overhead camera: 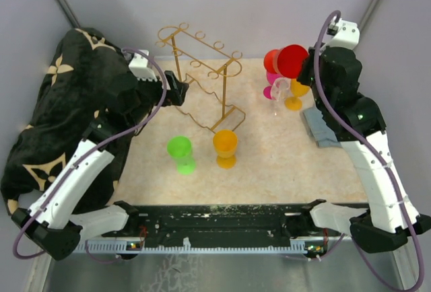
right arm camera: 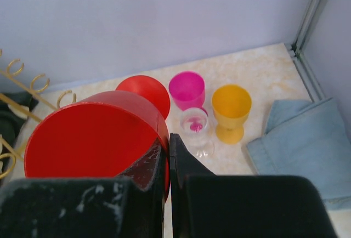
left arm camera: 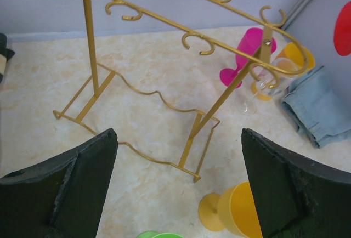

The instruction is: Place the wine glass upside down on the wine glass rack

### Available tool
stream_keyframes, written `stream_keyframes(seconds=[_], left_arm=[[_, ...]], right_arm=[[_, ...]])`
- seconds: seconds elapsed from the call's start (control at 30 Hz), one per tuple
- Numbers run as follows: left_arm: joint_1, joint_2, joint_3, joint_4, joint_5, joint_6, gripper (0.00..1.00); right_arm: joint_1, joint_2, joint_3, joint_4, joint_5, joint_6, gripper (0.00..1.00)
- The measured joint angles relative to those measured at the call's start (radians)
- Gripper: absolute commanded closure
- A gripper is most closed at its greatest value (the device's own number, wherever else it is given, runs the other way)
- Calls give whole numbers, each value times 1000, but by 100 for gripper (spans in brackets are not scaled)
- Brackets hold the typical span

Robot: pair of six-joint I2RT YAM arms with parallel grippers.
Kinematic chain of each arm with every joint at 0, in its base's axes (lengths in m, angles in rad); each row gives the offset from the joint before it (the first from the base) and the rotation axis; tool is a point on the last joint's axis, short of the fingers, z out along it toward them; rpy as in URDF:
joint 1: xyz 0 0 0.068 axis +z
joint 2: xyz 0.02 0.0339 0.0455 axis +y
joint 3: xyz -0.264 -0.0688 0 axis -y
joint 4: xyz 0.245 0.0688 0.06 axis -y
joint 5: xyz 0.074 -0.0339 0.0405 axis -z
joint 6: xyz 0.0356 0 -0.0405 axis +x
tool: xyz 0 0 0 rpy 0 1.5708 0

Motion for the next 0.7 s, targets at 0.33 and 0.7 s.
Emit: stream_keyframes(seconds=[0.33, 0.7], left_arm=[[0, 9, 132, -7, 101, -28, 1], [0, 41, 229, 5, 172, -39, 0]], right_arm=[[0, -8, -168, 404, -52, -19, 100], [-132, -8, -196, 751, -438, 221, 100]])
